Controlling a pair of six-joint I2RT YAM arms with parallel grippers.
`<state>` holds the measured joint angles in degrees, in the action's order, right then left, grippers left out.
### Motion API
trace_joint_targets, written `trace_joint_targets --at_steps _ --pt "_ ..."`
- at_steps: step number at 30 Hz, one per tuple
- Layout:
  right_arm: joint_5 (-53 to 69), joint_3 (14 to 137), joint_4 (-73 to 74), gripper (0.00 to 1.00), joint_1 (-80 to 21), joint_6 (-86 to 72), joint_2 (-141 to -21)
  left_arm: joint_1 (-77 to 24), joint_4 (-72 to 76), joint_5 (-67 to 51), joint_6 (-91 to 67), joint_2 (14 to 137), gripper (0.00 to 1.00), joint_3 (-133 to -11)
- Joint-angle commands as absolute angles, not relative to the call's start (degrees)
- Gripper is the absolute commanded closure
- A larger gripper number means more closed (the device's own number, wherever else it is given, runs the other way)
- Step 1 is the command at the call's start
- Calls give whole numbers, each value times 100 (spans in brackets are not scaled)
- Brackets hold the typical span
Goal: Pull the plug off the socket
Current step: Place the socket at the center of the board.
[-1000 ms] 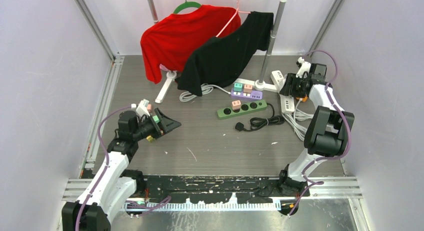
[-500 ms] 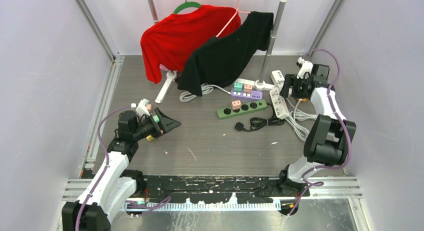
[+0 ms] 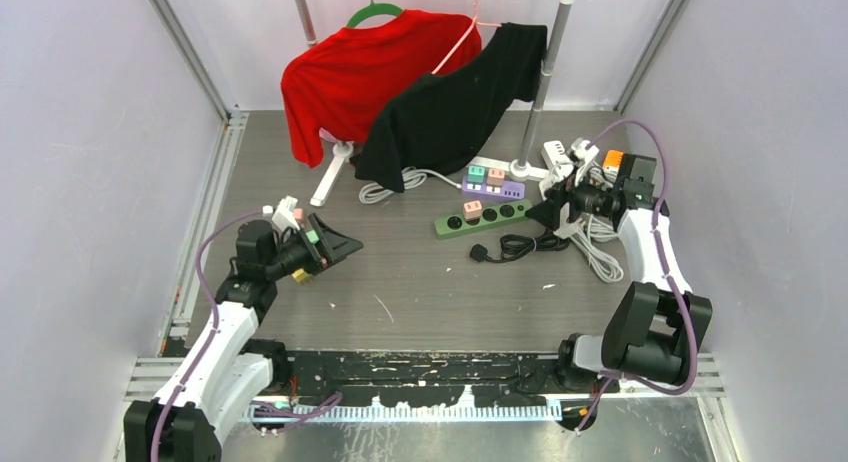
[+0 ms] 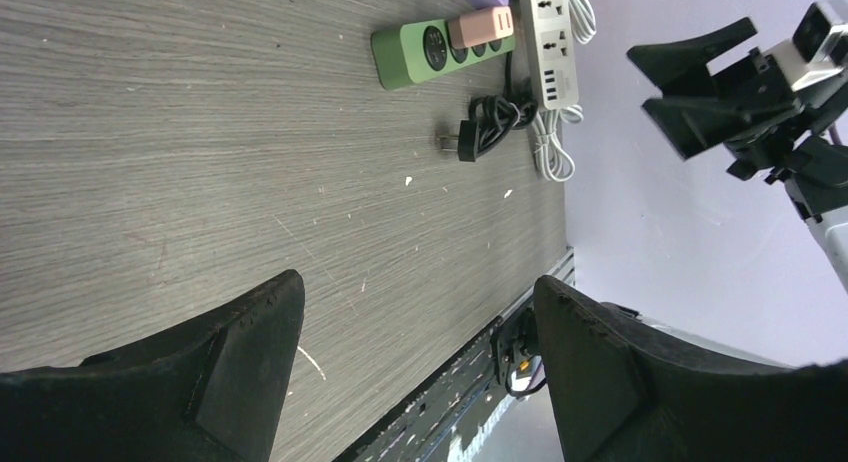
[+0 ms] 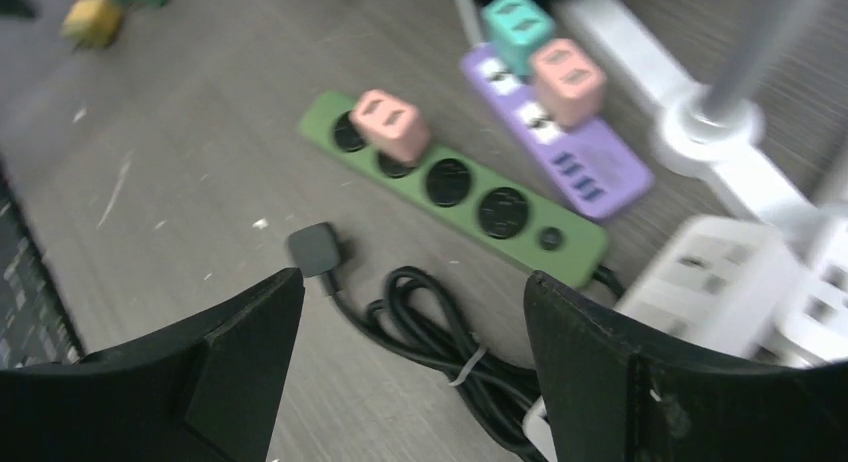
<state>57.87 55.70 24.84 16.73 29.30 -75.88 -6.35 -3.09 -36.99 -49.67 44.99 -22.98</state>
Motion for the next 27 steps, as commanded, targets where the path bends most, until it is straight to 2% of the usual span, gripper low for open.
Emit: trace_joint_targets --at_steps 1,8,12,15,18,25,27 --pt "7154 5635 3582 14 1422 5051 -7614 -615 269 -3905 -5184 4521 16 -2228" --pt "6669 5752 3917 14 1006 5250 -7811 -1002 989 -3710 -5403 4748 16 -2047" --pt "6616 5902 4163 15 946 5233 -7786 -2033 987 -2688 -4947 5004 17 -2337" --pt "6587 5950 4178 15 923 4983 -7628 -2982 978 -1625 -4139 5360 18 -2704" --pt "6628 5894 4018 15 915 4538 -7362 -3583 1022 -1058 -3165 5919 17 -3152" --pt "6553 5500 3454 13 915 3989 -6977 -3765 1327 -1500 -2010 7962 15 -4426" --pt "6529 5502 3454 13 915 3988 -7007 -3779 1018 -1404 -1979 8461 2 -4905"
